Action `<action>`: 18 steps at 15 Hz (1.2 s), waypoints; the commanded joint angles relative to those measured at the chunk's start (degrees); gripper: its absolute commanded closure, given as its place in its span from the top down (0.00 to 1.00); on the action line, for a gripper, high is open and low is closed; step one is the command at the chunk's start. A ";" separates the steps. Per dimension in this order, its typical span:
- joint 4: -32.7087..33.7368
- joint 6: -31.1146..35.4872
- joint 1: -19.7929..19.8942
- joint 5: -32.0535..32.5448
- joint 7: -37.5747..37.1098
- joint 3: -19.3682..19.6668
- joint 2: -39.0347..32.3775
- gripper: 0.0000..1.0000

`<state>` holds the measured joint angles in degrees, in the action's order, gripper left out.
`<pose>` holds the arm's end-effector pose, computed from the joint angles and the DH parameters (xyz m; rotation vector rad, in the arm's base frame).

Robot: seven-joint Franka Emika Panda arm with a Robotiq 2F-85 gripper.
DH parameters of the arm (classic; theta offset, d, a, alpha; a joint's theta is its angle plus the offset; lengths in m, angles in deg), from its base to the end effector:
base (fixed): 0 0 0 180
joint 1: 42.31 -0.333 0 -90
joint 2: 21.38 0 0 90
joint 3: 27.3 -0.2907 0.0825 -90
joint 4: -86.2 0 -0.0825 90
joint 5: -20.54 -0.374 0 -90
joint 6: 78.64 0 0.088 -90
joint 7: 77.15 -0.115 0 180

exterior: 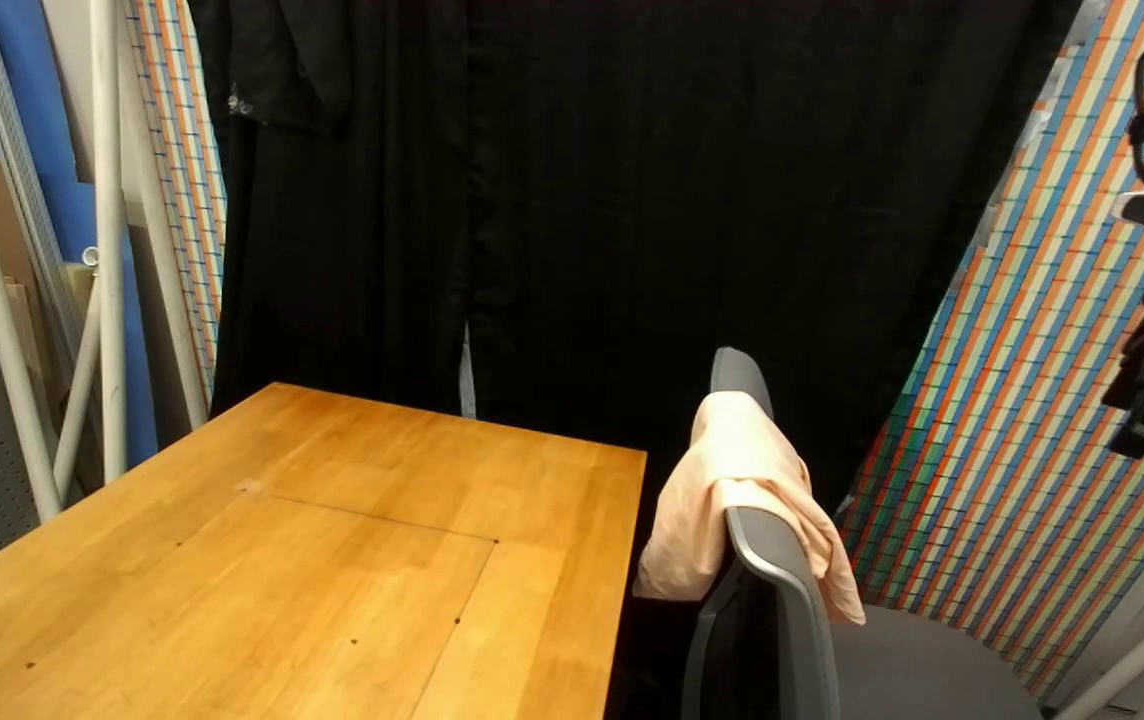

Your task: Remove the cloth from the chair and put it on the table

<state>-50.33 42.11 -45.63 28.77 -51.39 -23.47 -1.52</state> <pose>0.4463 -0.0122 0.4318 2.9252 0.7672 0.0697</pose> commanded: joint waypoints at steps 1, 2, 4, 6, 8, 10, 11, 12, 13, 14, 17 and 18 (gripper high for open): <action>9.91 -3.05 -1.71 3.47 1.48 -3.49 -8.93 1.00; 11.81 -3.41 -2.10 4.38 1.76 -4.48 -10.83 1.00; 15.28 -4.33 -2.71 6.21 1.85 -6.32 -14.37 1.00; 18.37 -5.66 -3.59 6.61 3.77 -7.85 -17.58 1.00; 20.32 -5.10 -4.44 6.30 7.56 -9.19 -19.81 1.00; 22.09 -4.67 -5.12 5.90 10.60 -10.56 -21.88 1.00; 22.06 -3.77 -5.46 6.05 12.02 -11.28 -22.74 1.00; 22.38 -2.98 -5.73 6.09 13.55 -11.89 -23.40 1.00; 23.39 -2.94 -5.99 6.36 14.78 -12.47 -24.44 1.00; 24.09 -2.54 -6.19 6.29 16.20 -12.98 -25.33 1.00; 25.06 1.23 -6.82 7.22 19.68 -14.27 -28.07 1.00; 25.67 2.72 -7.12 8.37 19.96 -14.58 -29.21 1.00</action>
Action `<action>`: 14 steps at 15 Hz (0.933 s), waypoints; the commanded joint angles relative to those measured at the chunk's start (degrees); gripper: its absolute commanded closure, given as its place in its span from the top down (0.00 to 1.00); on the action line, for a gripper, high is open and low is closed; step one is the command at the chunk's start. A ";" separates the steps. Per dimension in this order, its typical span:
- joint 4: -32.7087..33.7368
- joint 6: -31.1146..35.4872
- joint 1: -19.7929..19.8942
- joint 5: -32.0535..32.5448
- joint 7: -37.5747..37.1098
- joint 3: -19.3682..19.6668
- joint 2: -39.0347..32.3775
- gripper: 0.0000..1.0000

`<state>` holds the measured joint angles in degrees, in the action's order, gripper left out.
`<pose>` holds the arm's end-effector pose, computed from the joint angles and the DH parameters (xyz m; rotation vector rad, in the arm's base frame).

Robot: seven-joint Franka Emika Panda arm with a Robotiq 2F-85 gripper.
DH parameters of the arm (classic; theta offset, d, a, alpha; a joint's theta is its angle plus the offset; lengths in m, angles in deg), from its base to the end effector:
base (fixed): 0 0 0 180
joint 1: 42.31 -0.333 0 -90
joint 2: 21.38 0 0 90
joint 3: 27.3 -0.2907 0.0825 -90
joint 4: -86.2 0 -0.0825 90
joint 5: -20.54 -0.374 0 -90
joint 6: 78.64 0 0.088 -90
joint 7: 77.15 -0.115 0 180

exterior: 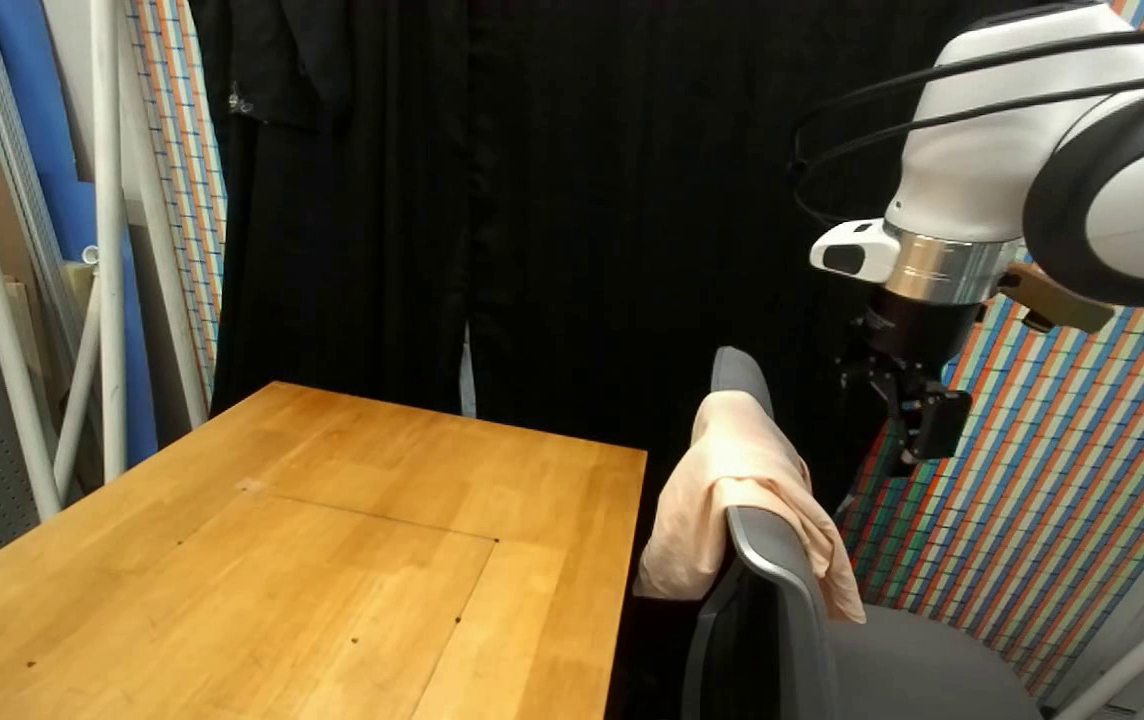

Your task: Remove the cloth from the chair and put it on the table

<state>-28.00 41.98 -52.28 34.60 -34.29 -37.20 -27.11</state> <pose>0.5377 0.1788 0.3870 2.4179 1.6859 -0.0365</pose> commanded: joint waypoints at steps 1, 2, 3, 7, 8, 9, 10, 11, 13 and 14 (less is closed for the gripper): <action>3.79 3.83 -0.68 3.37 3.50 -1.17 -4.48 1.00; 4.47 5.20 -0.98 4.56 4.16 -1.50 -5.65 1.00; 5.16 6.78 -1.32 6.13 4.57 -1.72 -6.88 1.00; 7.41 13.23 -2.12 8.74 8.97 -3.04 -10.85 1.00; 7.93 13.52 -1.47 5.61 12.22 -3.94 -11.74 1.00; 8.69 13.48 -0.50 2.10 15.69 -4.81 -13.09 1.00; 9.58 12.20 -0.02 0.15 17.26 -4.88 -14.21 1.00; 10.27 11.12 0.92 -2.92 20.17 -5.12 -15.02 0.75; 10.79 10.12 2.24 -7.18 24.76 -5.06 -15.80 0.67; 11.06 9.38 2.64 -8.63 26.47 -4.92 -16.09 0.60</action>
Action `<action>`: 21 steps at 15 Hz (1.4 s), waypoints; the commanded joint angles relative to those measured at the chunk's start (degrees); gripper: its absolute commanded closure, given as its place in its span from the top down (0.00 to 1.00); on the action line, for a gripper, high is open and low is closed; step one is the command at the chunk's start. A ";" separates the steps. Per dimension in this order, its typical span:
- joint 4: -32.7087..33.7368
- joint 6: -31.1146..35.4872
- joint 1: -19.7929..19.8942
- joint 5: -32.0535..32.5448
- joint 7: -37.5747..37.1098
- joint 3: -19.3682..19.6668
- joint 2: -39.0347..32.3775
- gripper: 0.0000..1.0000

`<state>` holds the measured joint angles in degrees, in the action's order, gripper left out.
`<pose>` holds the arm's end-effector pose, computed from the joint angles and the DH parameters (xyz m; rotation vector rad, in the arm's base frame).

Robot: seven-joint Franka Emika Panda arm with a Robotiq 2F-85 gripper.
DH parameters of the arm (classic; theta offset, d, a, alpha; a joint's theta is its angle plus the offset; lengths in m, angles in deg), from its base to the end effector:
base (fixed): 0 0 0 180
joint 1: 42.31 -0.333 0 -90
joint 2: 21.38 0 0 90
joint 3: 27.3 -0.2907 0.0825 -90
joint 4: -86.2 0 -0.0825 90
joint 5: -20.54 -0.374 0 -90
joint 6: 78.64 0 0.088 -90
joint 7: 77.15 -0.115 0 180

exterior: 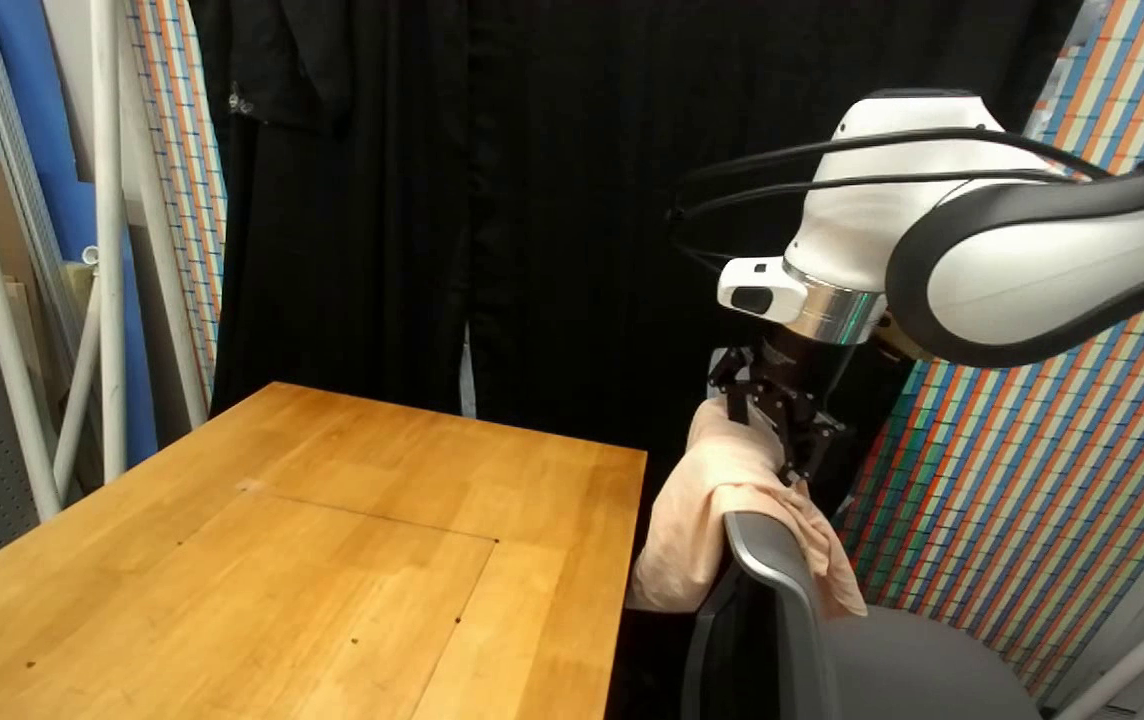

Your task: Remove the cloth from the chair and put it on the table

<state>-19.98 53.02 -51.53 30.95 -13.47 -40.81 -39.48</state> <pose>0.5827 0.2302 0.3436 2.1011 2.1705 0.1604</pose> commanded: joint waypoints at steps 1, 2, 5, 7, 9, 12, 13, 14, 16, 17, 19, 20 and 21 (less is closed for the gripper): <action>3.15 -2.08 2.12 -6.12 6.75 -1.08 -3.98 0.51; 3.31 -2.48 2.28 -6.93 7.62 -0.89 -4.22 0.44; 2.00 -1.18 2.30 -7.50 8.19 -0.36 -3.53 0.22; -0.60 2.16 1.78 -5.50 6.73 0.30 -1.60 0.15; -4.29 4.59 1.60 -4.56 5.98 0.42 1.55 0.12; -11.02 8.82 1.62 -4.74 6.41 -0.22 6.81 0.16; -13.22 10.82 1.53 -4.57 6.77 -0.35 8.14 0.16; -15.04 11.90 1.32 -4.66 6.59 -0.55 10.16 0.17; -17.97 11.93 0.58 -4.74 7.02 -1.25 16.01 0.17; -18.99 12.09 0.00 -3.80 7.42 -1.38 18.95 0.16; -19.32 11.75 -1.30 -2.76 8.99 -1.60 23.31 0.15; -19.32 11.37 -2.16 -2.81 9.89 -1.67 25.69 0.14; -19.11 10.97 -3.16 -2.73 10.70 -1.61 28.07 0.14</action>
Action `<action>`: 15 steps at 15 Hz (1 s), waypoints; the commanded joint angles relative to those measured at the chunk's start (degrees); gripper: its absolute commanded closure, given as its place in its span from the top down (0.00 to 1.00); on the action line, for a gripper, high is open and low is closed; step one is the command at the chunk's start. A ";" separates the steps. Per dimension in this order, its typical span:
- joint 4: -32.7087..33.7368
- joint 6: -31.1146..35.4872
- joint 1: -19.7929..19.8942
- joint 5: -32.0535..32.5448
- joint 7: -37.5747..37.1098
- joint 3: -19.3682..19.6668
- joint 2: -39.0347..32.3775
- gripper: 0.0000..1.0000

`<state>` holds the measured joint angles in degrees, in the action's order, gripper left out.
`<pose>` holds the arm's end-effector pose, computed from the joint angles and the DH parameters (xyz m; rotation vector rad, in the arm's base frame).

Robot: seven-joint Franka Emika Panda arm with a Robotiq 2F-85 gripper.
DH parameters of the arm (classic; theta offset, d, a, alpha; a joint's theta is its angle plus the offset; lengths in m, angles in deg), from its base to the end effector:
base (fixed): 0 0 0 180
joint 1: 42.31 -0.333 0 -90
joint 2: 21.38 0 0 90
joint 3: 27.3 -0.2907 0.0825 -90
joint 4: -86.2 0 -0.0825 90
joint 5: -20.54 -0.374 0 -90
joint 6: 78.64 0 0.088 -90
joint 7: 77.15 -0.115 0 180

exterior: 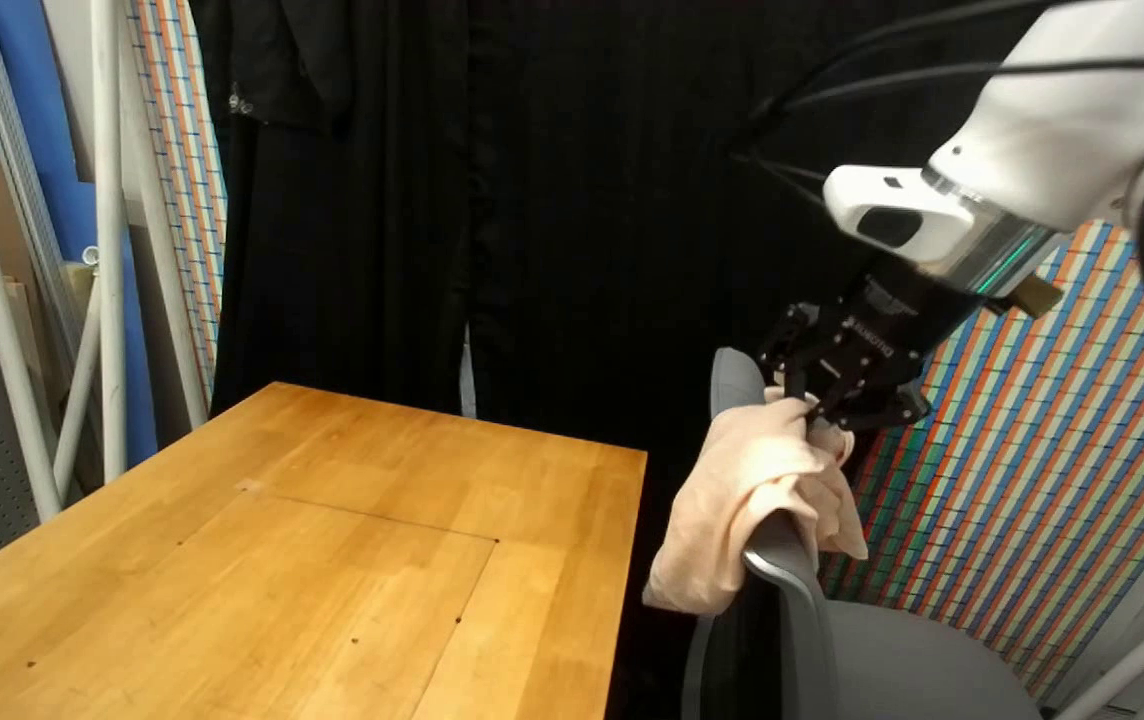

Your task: Remove the cloth from the chair and put it on the table

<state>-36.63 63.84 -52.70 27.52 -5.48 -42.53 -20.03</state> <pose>0.5057 0.2431 0.4243 1.8090 2.2382 0.4337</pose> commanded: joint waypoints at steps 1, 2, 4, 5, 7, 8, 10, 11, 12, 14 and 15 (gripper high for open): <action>-1.71 -0.37 -3.11 0.05 4.49 0.32 10.71 0.15; -0.60 -1.66 -4.41 -1.15 6.14 0.65 12.59 0.15; 1.96 -4.16 -7.31 -4.62 11.60 2.06 13.69 0.15; 3.59 -6.75 -9.02 -7.32 15.47 3.00 13.59 0.16; 3.85 -11.57 -11.81 -11.71 19.71 3.06 13.26 0.15; 4.63 -13.37 -12.45 -12.80 21.15 2.72 11.47 0.15; 7.25 -17.27 -12.55 -11.78 23.09 1.41 6.60 0.14; 7.74 -17.11 -12.27 -9.54 23.06 0.28 4.48 0.15; 10.16 -15.51 -11.88 -6.96 22.58 -0.93 0.66 0.15; 14.11 -14.74 -11.96 -3.58 22.99 -2.62 -5.33 0.15; 16.52 -14.53 -12.16 -1.76 22.91 -3.47 -8.36 0.14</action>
<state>-29.22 49.02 -64.90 21.55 16.22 -43.78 -18.65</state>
